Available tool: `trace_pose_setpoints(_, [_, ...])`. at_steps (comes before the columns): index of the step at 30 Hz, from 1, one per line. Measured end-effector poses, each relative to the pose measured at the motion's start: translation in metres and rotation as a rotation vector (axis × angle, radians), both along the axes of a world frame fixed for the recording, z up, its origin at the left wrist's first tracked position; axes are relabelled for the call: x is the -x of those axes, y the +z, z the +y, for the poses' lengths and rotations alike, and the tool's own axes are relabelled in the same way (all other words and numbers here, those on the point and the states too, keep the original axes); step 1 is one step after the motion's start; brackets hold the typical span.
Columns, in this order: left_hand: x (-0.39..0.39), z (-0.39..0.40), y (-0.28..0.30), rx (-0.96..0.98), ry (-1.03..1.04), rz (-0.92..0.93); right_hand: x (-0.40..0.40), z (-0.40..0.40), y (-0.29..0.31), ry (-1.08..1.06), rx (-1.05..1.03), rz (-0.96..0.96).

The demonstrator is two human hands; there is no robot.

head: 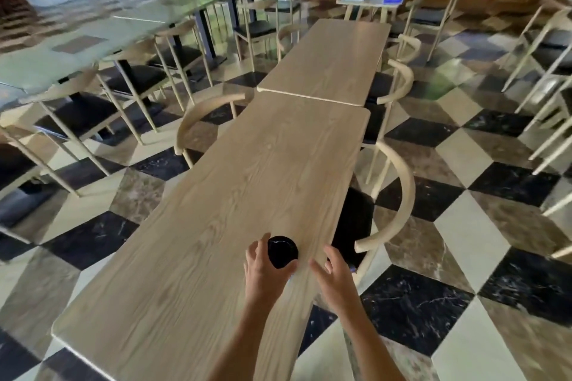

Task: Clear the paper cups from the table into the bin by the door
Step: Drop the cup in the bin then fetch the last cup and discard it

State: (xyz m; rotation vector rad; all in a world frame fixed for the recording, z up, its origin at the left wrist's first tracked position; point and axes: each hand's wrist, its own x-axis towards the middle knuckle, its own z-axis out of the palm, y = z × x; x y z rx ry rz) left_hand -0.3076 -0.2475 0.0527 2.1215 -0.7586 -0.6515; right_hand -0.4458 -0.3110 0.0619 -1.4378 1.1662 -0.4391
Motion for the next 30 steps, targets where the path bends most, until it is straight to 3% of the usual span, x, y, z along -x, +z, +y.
trace_pose_setpoints(15, [-0.020,-0.024,-0.033,-0.075,-0.076,-0.091,-0.036,-0.030,-0.045,-0.029,-0.145,0.061])
trace_pose_setpoints(30, [-0.023,-0.019,0.040,0.221,-0.010,0.020,-0.024,-0.027,-0.010,-0.068,-0.041,-0.024])
